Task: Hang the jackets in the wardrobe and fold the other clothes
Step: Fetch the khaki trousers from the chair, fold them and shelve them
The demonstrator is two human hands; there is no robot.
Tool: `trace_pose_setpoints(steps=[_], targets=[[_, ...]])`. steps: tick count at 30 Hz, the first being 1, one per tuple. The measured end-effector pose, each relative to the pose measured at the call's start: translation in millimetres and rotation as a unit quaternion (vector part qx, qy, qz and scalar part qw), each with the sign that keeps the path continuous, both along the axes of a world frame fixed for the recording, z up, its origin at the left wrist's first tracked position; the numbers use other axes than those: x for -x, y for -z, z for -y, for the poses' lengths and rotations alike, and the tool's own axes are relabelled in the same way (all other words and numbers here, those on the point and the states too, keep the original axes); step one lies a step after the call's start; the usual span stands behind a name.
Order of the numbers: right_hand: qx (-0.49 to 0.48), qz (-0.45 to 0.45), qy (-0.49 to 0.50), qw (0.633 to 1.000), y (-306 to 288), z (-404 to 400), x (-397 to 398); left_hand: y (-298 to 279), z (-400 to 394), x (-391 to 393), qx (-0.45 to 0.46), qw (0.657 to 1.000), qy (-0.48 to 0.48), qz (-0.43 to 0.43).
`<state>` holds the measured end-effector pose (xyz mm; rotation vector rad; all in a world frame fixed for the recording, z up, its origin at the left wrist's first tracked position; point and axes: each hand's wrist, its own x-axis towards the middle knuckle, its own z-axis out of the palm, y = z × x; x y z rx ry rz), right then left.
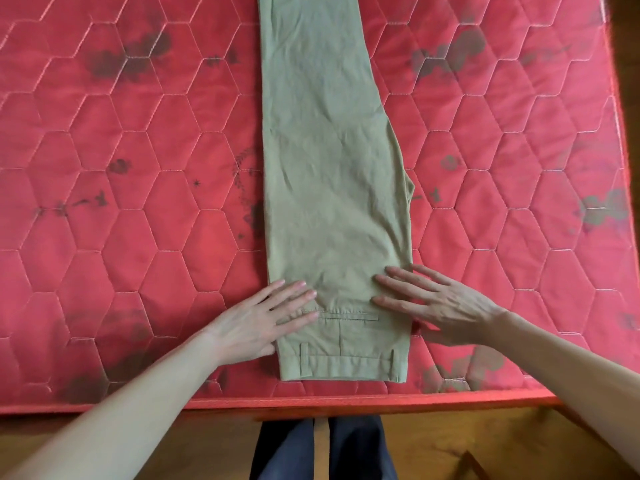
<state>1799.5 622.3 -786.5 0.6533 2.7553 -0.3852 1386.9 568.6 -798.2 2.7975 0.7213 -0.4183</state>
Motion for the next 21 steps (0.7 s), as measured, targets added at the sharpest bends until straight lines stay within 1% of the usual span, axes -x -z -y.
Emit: trace_pose_setpoints(steps=[2,6,9,12,14,16,19,21], targets=[[-0.002,-0.011,-0.004,1.000,4,-1,8,0,2,-6,0.008,1.000,-0.018,-0.009],[-0.010,-0.051,0.021,0.998,13,1,17,7,11,-17,-0.026,0.997,-0.066,0.008],[-0.025,-0.056,0.025,0.998,17,8,19,8,13,-20,-0.008,0.995,-0.099,0.026],[-0.020,-0.042,0.034,0.998,15,13,21,5,9,-20,0.047,0.992,-0.114,0.030],[-0.008,-0.033,0.042,0.999,13,14,23,-3,5,-19,0.106,0.987,-0.115,0.026],[0.010,-0.046,0.051,0.998,11,16,25,-13,1,-18,0.161,0.978,-0.128,0.036],[0.044,-0.094,0.080,0.991,7,16,22,-29,-4,-19,0.234,0.949,-0.181,0.110],[0.075,-0.135,0.114,0.981,1,15,22,-39,-5,-19,0.284,0.914,-0.242,0.157]])
